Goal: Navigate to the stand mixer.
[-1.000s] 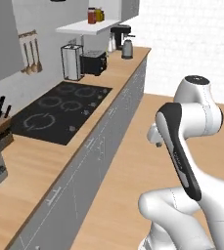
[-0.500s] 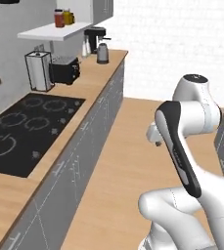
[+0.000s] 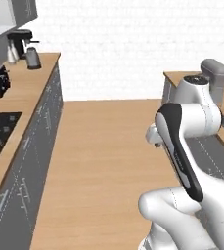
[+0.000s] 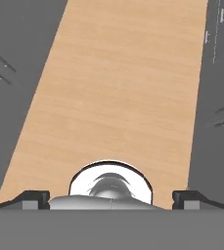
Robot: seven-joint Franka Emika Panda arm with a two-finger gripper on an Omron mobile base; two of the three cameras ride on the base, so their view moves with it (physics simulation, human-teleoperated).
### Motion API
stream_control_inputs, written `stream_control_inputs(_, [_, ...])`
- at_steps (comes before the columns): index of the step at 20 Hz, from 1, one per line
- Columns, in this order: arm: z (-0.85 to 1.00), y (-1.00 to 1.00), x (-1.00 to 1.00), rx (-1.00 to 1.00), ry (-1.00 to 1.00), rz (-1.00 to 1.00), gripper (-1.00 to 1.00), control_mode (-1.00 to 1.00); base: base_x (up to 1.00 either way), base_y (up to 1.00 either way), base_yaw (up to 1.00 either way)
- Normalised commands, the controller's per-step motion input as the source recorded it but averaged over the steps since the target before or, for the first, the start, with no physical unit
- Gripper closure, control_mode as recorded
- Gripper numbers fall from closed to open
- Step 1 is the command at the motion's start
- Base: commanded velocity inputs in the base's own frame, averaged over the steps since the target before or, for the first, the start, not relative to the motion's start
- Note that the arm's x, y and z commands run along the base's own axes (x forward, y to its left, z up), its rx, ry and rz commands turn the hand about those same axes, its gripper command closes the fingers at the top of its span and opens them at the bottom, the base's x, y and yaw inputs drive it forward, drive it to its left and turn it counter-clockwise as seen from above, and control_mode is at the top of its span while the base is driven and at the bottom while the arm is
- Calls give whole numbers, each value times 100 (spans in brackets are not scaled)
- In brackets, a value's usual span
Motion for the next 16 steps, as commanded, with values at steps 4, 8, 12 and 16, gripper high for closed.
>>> stream_control_inputs(4, [0, 0, 0, 0, 0, 0, -100, 100, 78, 1, -55])
stream_control_inputs(8, [0, 0, 0, 0, 0, 0, -100, 100, 91, 6, -52])
stream_control_inputs(12, [0, 0, 0, 0, 0, 0, -100, 100, 96, 11, -51])
stream_control_inputs(16, [0, 0, 0, 0, 0, 0, -100, 100, 82, 27, -54])
